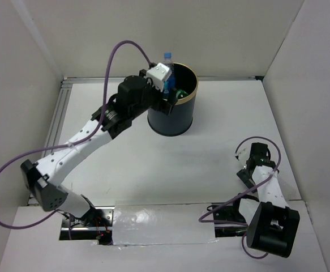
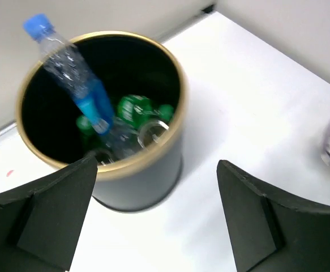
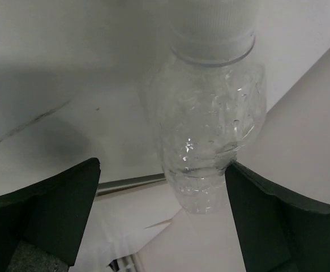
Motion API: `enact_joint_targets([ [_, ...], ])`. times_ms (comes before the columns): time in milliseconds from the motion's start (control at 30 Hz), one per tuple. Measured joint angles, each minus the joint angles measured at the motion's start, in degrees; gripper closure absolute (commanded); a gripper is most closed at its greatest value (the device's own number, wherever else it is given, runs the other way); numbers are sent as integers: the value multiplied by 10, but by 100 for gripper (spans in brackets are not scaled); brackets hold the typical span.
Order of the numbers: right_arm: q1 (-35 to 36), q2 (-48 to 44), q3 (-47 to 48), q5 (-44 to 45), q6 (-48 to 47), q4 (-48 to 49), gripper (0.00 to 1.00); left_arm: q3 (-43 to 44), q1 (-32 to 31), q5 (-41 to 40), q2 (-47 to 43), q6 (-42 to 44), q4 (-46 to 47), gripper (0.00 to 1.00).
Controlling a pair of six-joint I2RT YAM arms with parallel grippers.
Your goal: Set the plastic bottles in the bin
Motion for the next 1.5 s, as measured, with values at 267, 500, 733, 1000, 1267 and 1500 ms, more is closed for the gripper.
enact_joint_targets([
  [267, -43, 95, 0, 17, -60, 127, 8, -181, -24, 7, -126, -26, 7, 0],
  [500, -99, 169, 29, 7, -125, 179, 38, -289, -28, 8, -161, -77, -5, 0],
  [733, -153, 260, 204, -166, -138, 45, 87, -321, -35, 10, -197, -113, 12, 0],
  [1000, -161, 162, 441, -667, -163, -123, 75, -437, -35, 43, -250, -183, 43, 0],
  [1267, 144, 198, 581, -832, 111, 190, 75, -486, -35, 51, -283, -221, 52, 0],
  [1500, 328, 335, 674, -754, 196, 277, 74, -507, -35, 51, -322, -241, 67, 0],
])
